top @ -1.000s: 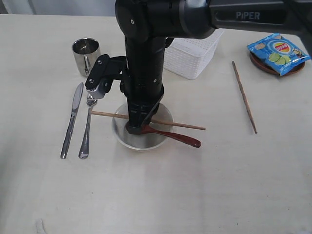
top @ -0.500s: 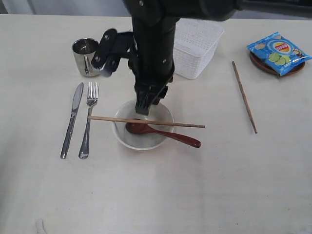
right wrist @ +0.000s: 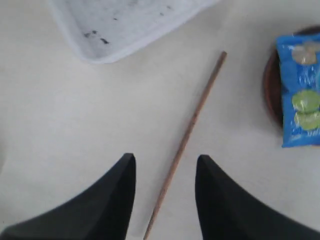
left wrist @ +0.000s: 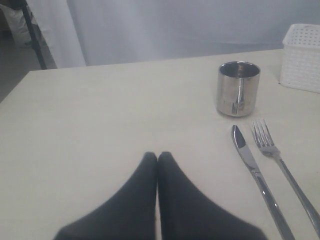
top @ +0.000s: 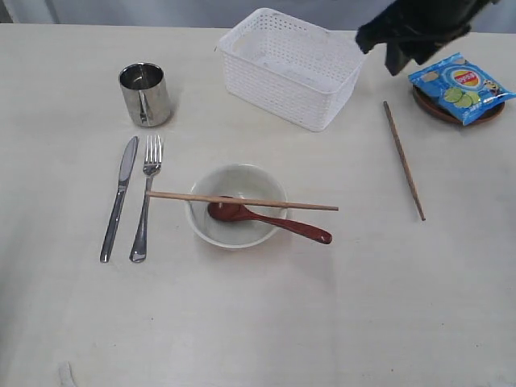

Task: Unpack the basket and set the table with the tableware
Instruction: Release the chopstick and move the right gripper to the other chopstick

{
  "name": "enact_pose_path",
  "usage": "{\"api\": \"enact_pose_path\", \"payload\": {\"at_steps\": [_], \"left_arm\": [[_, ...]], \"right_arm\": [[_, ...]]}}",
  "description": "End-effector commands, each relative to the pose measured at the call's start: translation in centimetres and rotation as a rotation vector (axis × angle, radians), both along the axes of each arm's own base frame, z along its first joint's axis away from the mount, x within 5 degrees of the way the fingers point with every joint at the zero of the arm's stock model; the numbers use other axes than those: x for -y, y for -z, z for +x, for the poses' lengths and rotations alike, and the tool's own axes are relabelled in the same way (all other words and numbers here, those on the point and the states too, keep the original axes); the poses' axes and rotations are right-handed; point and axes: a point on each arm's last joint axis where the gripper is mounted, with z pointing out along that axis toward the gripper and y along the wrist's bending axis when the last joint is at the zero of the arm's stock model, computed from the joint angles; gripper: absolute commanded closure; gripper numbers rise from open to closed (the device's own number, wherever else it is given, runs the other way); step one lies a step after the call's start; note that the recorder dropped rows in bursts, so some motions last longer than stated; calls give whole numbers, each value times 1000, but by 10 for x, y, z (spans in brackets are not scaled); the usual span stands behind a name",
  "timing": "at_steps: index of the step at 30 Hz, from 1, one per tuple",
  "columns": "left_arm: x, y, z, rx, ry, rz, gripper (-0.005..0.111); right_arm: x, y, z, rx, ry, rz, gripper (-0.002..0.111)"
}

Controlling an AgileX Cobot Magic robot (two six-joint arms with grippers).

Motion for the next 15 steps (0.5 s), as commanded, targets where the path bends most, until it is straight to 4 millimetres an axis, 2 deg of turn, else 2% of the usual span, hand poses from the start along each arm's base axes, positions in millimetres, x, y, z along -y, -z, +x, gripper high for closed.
{"api": "enact_pose_path", "payload": {"at_steps": [1, 5, 11, 15], "left_arm": [[0, 1, 0, 0, 5, -6, 107], [0, 1, 0, 0, 5, -6, 107], [0, 1, 0, 0, 5, -3, 107], [0, 1, 0, 0, 5, -3, 107]], "right_arm": [[43, 41, 6, -29, 197, 125, 70], [58, 72, 10, -48, 301, 205, 70], [50, 91, 24, -62, 296, 209, 70], [49, 110, 34, -126, 307, 199, 73]]}}
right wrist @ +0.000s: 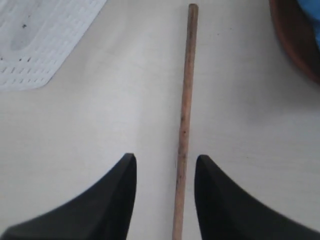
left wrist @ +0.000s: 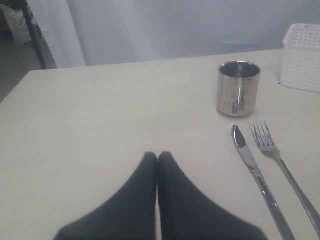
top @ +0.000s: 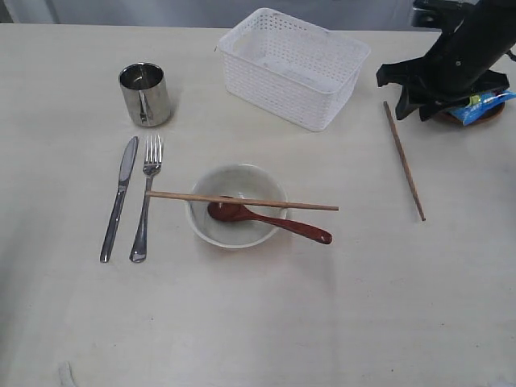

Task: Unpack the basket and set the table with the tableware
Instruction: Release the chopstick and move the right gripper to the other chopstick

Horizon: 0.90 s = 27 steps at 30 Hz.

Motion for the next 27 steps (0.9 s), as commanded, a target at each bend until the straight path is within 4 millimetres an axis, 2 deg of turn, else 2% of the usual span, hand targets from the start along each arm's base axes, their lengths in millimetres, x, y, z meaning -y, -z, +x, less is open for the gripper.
{"api": "enact_pose_path", "payload": {"at_steps": [1, 7, 14, 18, 22, 27], "left_arm": [[0, 1, 0, 0, 5, -3, 107], [0, 1, 0, 0, 4, 1, 107], [0, 1, 0, 0, 4, 1, 107], [0, 1, 0, 0, 4, 1, 107], [0, 1, 0, 0, 4, 1, 107], [0, 1, 0, 0, 4, 1, 107]], "right_arm": [[-2, 20, 11, -58, 5, 2, 74], [-2, 49, 13, -125, 6, -5, 74], [0, 66, 14, -158, -4, -33, 74], [2, 72, 13, -175, -11, -70, 85], [2, 73, 11, -195, -26, -73, 109], [2, 51, 11, -145, -28, -69, 109]]}}
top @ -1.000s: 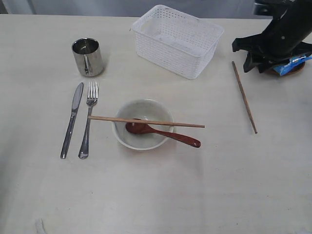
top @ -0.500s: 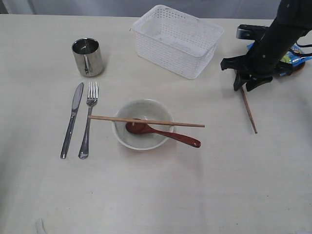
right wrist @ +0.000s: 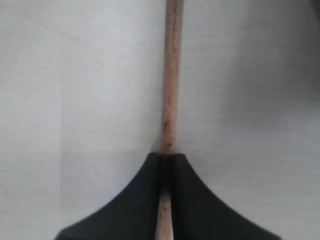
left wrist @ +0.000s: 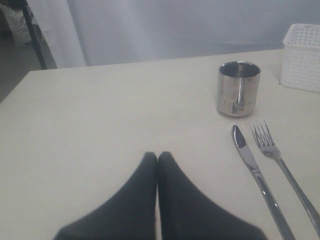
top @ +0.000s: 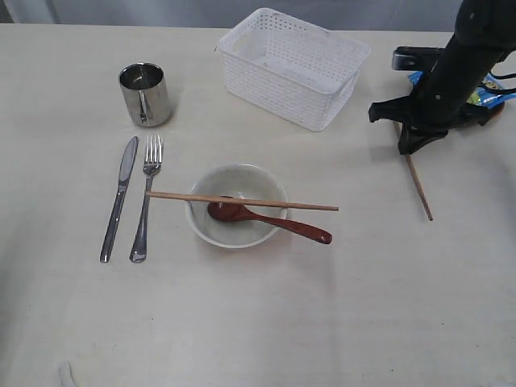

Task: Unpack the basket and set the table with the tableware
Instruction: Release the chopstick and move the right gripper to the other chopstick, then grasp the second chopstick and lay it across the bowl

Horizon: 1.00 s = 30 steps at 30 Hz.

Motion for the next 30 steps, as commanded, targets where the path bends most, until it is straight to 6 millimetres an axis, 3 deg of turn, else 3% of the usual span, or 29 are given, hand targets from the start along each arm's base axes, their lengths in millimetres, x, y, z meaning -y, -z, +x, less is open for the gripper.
{"api": "enact_pose_path", "payload": {"at_steps": [1, 6, 11, 14, 18, 23, 25, 27, 30], "left_arm": [[0, 1, 0, 0, 4, 1, 107], [0, 1, 0, 0, 4, 1, 107], [0, 1, 0, 0, 4, 1, 107], [0, 1, 0, 0, 4, 1, 107], [0, 1, 0, 0, 4, 1, 107], [0, 1, 0, 0, 4, 1, 107], [0, 1, 0, 0, 4, 1, 107], [0, 1, 0, 0, 4, 1, 107], [0, 1, 0, 0, 4, 1, 107]], "right_arm": [[0, -23, -3, 43, -16, -4, 109], [-2, -77, -10, 166, -73, 22, 109], [-17, -134, -27, 297, -178, 183, 109], [-43, -164, -44, 366, -317, 294, 109], [-108, -188, -71, 367, -585, 345, 109], [-196, -192, -112, 310, -989, 200, 109], [-224, -182, -126, 273, -1104, 112, 109], [-243, -166, -135, 206, -1170, 51, 109], [-255, -143, -140, 114, -1258, -23, 109]]}}
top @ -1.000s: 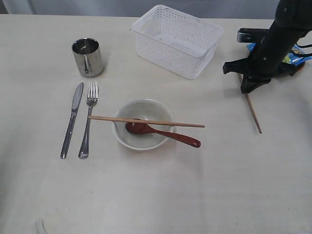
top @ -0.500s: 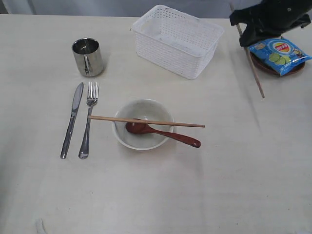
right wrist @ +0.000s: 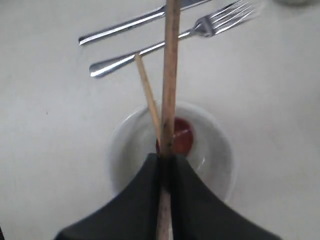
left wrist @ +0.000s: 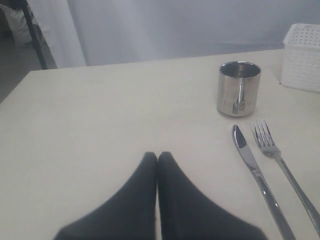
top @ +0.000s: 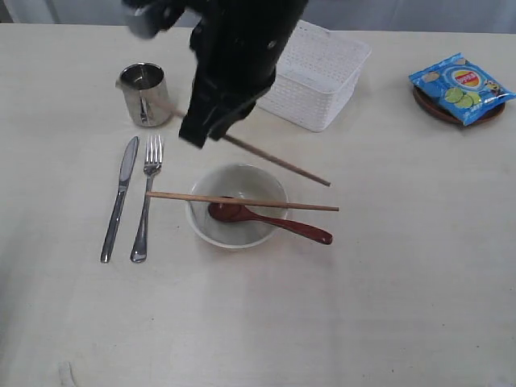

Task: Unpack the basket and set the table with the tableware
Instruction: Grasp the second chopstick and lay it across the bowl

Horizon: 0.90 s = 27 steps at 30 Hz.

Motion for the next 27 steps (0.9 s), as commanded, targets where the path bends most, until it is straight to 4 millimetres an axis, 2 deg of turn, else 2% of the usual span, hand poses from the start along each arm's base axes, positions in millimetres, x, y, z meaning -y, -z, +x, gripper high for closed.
{"api": "enact_pose_path", "payload": {"at_steps": [1, 7, 16, 27], "left_arm": [[0, 1, 0, 0, 4, 1, 107], [0, 1, 0, 0, 4, 1, 107], [0, 1, 0, 0, 4, 1, 107], [0, 1, 0, 0, 4, 1, 107]], "right_arm": [[-13, 34, -2, 10, -117, -204, 109], [-12, 40, 2, 88, -281, -251, 109], [-22, 62, 8, 50, -150, -224, 109], [-25, 88, 11, 4, -169, -262, 109]]}}
